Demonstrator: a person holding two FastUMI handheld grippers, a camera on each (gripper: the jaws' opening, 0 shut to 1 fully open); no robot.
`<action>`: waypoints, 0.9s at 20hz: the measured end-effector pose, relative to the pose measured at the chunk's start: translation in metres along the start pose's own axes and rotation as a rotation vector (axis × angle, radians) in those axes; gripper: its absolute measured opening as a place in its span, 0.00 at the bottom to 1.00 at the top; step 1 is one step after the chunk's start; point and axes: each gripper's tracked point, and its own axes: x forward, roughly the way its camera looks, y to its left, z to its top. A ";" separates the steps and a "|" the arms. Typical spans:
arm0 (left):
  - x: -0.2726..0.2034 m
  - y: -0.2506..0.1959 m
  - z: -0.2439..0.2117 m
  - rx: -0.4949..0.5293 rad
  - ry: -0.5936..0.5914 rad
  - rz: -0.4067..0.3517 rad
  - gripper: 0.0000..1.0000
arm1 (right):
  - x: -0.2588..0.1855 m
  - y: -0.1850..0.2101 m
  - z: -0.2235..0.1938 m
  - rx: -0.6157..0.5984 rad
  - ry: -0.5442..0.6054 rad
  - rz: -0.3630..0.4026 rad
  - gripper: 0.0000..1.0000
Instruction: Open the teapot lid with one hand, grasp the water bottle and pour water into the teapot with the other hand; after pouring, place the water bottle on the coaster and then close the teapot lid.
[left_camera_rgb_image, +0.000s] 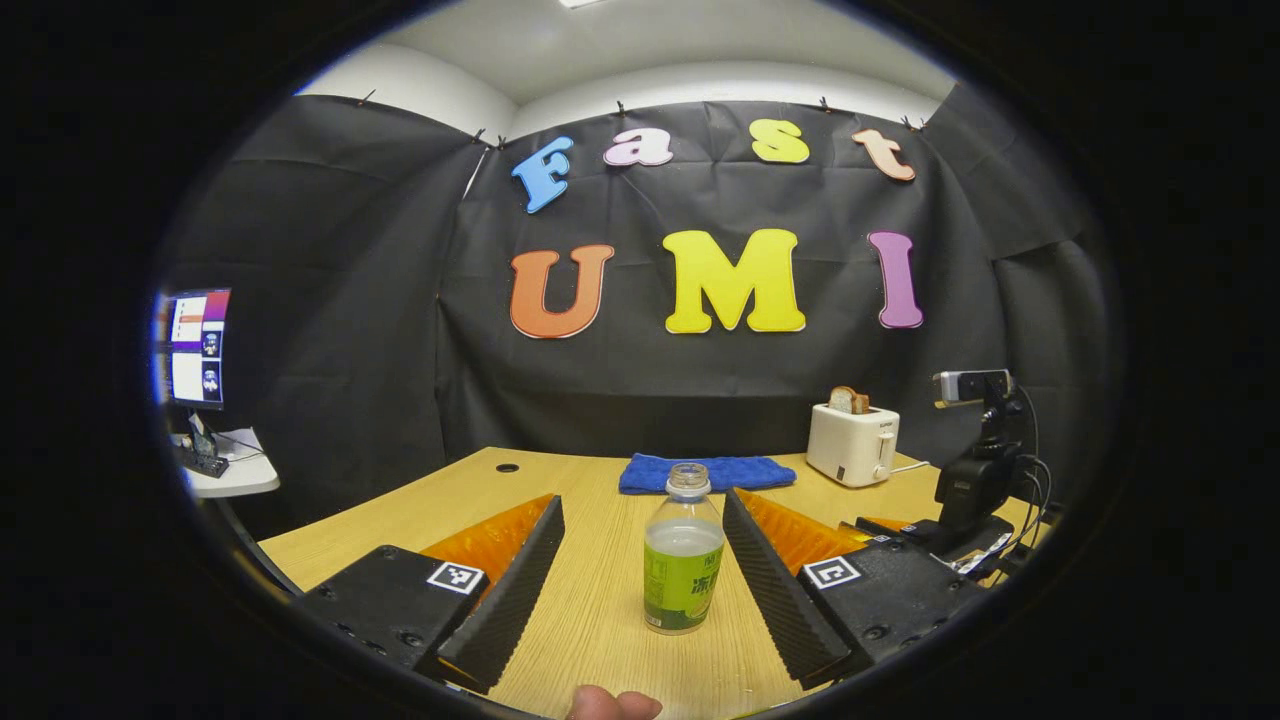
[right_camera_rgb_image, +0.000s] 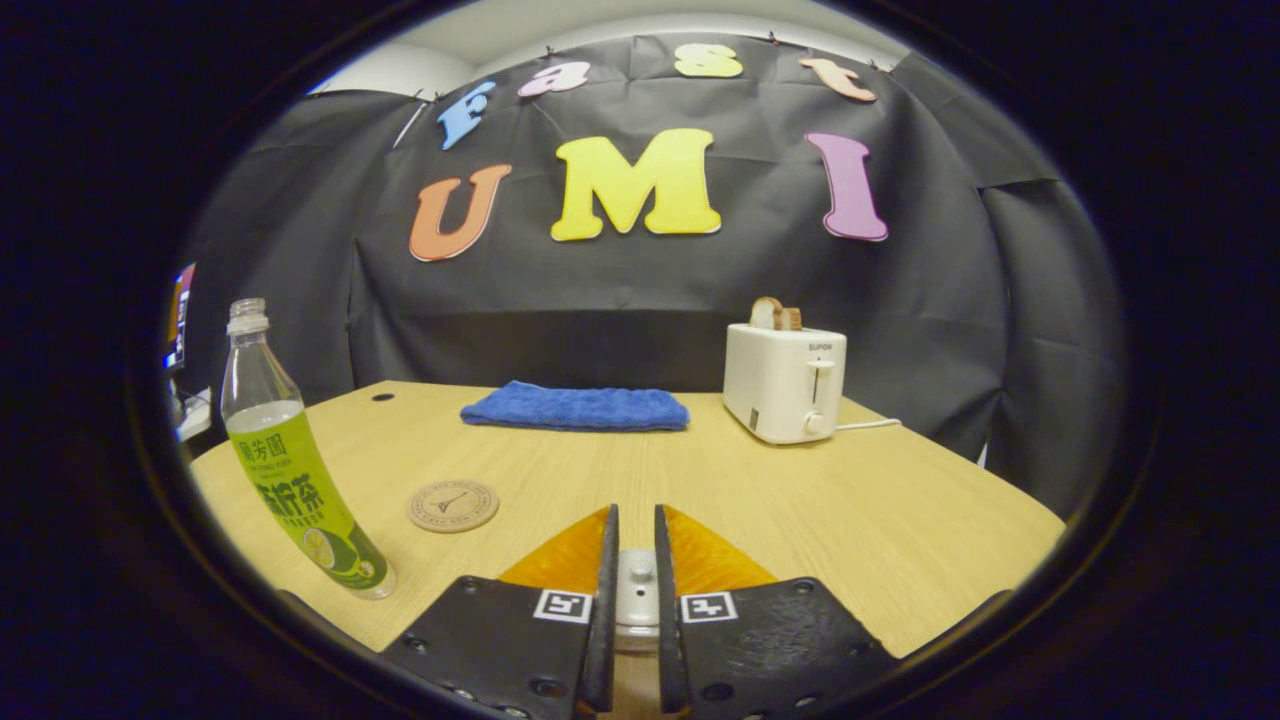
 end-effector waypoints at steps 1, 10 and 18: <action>0.000 0.001 0.000 0.000 0.000 0.002 0.99 | 0.000 0.000 -0.002 -0.007 0.000 -0.003 0.17; 0.003 -0.006 -0.007 -0.005 0.016 -0.015 1.00 | 0.000 0.000 0.005 -0.001 -0.020 0.029 0.00; 0.008 -0.021 -0.041 -0.010 0.088 -0.058 1.00 | -0.012 -0.010 0.030 -0.002 -0.063 0.051 0.00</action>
